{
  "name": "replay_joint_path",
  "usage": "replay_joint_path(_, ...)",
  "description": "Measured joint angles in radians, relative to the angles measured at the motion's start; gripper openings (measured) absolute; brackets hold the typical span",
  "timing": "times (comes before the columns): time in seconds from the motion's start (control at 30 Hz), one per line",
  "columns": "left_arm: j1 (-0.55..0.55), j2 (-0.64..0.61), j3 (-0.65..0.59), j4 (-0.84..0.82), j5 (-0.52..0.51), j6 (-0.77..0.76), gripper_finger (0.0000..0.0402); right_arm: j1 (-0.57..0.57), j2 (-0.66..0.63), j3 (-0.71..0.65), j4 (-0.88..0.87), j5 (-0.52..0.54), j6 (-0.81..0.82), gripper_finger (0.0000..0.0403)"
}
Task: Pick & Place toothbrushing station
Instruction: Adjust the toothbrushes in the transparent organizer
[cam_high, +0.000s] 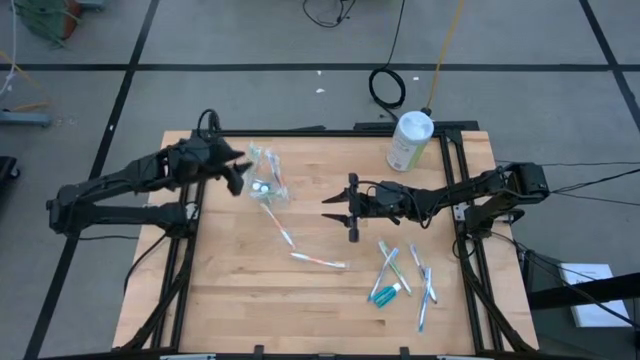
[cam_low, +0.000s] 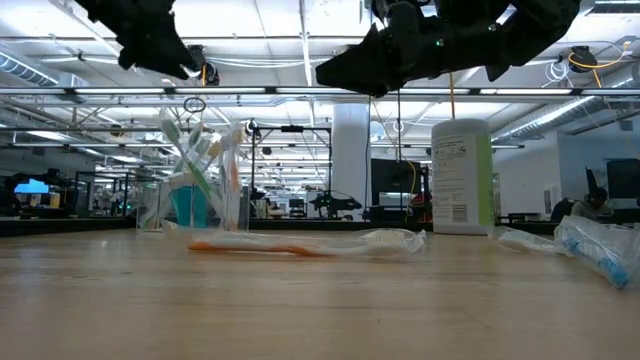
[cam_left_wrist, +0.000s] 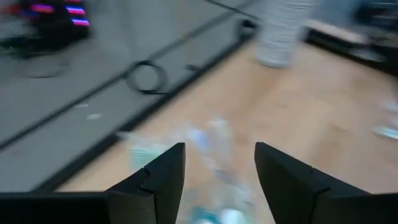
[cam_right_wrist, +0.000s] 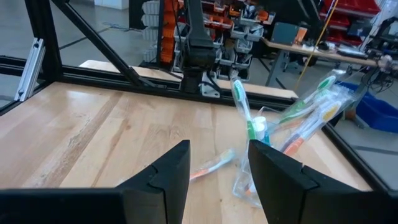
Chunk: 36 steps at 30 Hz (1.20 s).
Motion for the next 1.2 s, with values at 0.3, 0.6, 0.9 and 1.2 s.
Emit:
replay_joint_path(0.3, -0.177, 0.033, -0.017, 0.004, 0.163, -0.025, 0.0200, 0.005, 0.000, 0.000, -0.090, -0.023, 0.002, 0.0155)
replay_joint_path(0.6, -0.403, 0.112, -0.088, 0.112, 0.162, -0.106, 0.0200, 0.028, -0.017, 0.006, -0.131, -0.051, 0.005, 0.0155)
replay_joint_path(0.9, -0.589, 0.194, -0.095, -0.066, 0.163, -0.060, 0.0200, 0.027, -0.017, 0.006, -0.137, -0.052, 0.009, 0.0155)
replay_joint_path(1.2, -0.654, 0.355, -0.185, 0.015, 0.121, -0.551, 0.0200, 0.027, -0.017, 0.006, -0.136, -0.053, 0.008, 0.0155)
